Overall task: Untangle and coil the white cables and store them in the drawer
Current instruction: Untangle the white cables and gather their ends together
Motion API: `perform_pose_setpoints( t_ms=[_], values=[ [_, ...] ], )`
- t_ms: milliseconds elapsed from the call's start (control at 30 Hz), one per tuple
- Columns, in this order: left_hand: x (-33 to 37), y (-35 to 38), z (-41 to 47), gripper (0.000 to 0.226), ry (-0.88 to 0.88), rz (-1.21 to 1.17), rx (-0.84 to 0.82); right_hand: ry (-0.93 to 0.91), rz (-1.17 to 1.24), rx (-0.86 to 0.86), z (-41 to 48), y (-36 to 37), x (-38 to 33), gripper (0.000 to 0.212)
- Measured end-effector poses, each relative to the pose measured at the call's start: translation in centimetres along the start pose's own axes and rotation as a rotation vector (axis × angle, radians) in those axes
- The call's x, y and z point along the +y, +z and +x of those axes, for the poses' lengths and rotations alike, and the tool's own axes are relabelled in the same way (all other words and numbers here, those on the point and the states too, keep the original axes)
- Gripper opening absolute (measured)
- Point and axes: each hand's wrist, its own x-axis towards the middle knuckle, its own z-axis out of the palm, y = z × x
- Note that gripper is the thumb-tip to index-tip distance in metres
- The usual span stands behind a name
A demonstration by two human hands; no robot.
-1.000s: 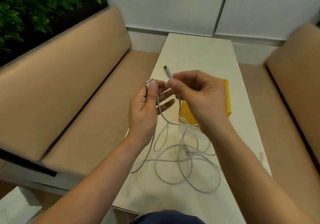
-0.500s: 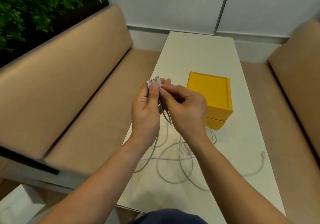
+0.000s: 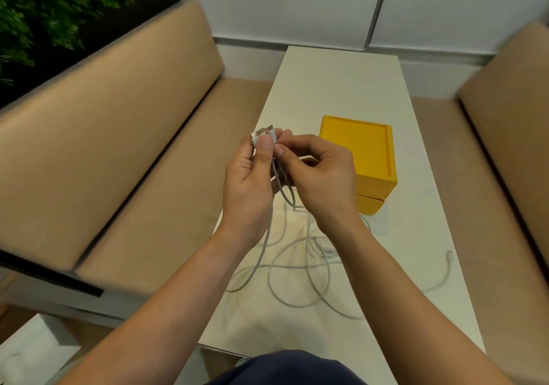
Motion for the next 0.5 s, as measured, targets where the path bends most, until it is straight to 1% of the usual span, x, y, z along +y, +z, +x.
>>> perform_pose_setpoints(
  t_ms=[133, 167, 233, 267, 333, 367, 400, 433, 467, 500],
  values=[
    [0.1, -0.1, 0.4, 0.027, 0.003, 0.014, -0.022, -0.042, -0.029, -0.004, 0.3, 0.1, 0.1, 0.015],
    [0.2, -0.1, 0.5, 0.028, 0.015, 0.021, -0.025, -0.076, -0.064, 0.000, 0.3, 0.1, 0.2, 0.017],
    [0.7, -0.1, 0.5, 0.026, 0.044, 0.050, -0.007, -0.123, -0.119, -0.010, 0.4, -0.4, 0.3, 0.029],
    [1.0, -0.1, 0.6, 0.024, 0.053, 0.057, 0.004, -0.117, -0.124, -0.050, 0.3, -0.8, 0.4, 0.035],
    [2.1, -0.2, 0.7, 0.022, 0.080, 0.052, 0.017, -0.044, -0.133, -0.224, 0.4, -2.1, 1.0, 0.041],
    [2.7, -0.4, 0.8, 0.021, 0.101, 0.049, 0.028, -0.015, -0.197, -0.341, 0.5, -3.1, 1.8, 0.039],
    [3.3, -0.6, 1.1, 0.020, 0.126, 0.044, 0.043, -0.020, -0.321, -0.434, 0.6, -4.2, 2.6, 0.035],
    [4.0, -0.7, 1.3, 0.020, 0.152, 0.038, 0.061, -0.043, -0.455, -0.469, 0.6, -5.4, 3.6, 0.030],
    [4.6, -1.0, 1.6, 0.020, 0.179, 0.035, 0.075, -0.064, -0.547, -0.447, 0.6, -6.6, 4.7, 0.026],
    [5.0, -1.0, 1.9, 0.020, 0.203, 0.036, 0.081, -0.060, -0.579, -0.386, 0.5, -7.8, 5.8, 0.023]
  ],
)
